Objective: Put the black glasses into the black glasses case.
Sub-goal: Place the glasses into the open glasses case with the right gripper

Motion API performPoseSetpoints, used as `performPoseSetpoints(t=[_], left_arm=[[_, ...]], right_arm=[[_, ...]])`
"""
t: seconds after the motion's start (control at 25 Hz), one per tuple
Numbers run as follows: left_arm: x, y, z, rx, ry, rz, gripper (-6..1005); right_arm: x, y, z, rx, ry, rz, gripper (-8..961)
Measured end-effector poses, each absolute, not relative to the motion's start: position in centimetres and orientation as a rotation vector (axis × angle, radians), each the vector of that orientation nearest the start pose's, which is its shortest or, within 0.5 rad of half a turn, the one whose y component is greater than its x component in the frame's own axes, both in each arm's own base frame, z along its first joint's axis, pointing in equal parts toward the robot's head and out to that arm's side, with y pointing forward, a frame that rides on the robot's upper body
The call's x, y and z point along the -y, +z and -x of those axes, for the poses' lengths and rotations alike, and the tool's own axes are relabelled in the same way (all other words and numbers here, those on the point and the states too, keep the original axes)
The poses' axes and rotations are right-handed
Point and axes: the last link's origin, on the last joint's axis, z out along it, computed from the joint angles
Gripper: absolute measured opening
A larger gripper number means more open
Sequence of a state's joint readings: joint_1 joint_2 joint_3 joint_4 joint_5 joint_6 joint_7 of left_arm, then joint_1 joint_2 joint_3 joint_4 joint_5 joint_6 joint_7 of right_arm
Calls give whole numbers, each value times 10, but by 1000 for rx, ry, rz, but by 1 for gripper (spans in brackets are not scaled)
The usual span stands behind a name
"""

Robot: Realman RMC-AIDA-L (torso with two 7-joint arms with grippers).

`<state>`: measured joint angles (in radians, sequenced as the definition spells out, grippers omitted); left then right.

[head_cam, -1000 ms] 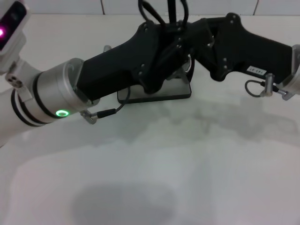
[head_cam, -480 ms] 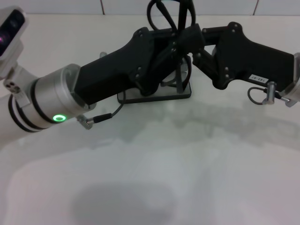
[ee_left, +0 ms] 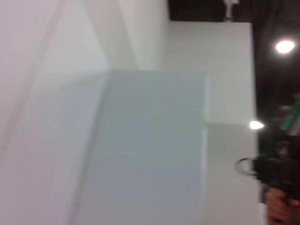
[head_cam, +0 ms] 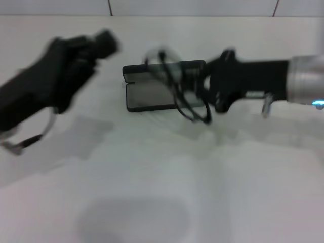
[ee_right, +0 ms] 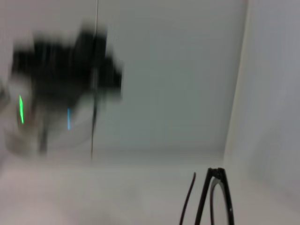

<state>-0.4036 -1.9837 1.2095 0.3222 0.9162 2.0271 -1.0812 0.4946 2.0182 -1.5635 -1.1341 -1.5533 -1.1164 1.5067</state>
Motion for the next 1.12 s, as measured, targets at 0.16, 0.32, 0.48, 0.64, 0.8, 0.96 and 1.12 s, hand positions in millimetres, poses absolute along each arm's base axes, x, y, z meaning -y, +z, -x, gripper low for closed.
performPoseSetpoints(t=[0.16, 0.32, 0.48, 0.64, 0.8, 0.96, 1.12], left_arm=[[-250, 59, 255, 316, -1753, 2223, 29], [-246, 58, 259, 324, -1739, 2210, 29], [-244, 51, 257, 323, -1740, 2216, 29], [-240, 42, 259, 347, -1737, 2201, 30], [-236, 39, 262, 359, -1725, 2195, 30], [-233, 39, 265, 369, -1719, 2184, 30], [-230, 39, 267, 378, -1713, 2178, 30]], right_arm=[[-358, -50, -100, 92, 122, 2847, 41], [-373, -72, -79, 192, -173, 2830, 42], [-384, -92, -62, 334, -331, 2795, 43], [-390, -101, -56, 440, -433, 2773, 44], [-393, -110, -59, 552, -509, 2720, 45], [-396, -117, -63, 658, -515, 2641, 46], [-397, -122, -61, 733, -484, 2600, 47]])
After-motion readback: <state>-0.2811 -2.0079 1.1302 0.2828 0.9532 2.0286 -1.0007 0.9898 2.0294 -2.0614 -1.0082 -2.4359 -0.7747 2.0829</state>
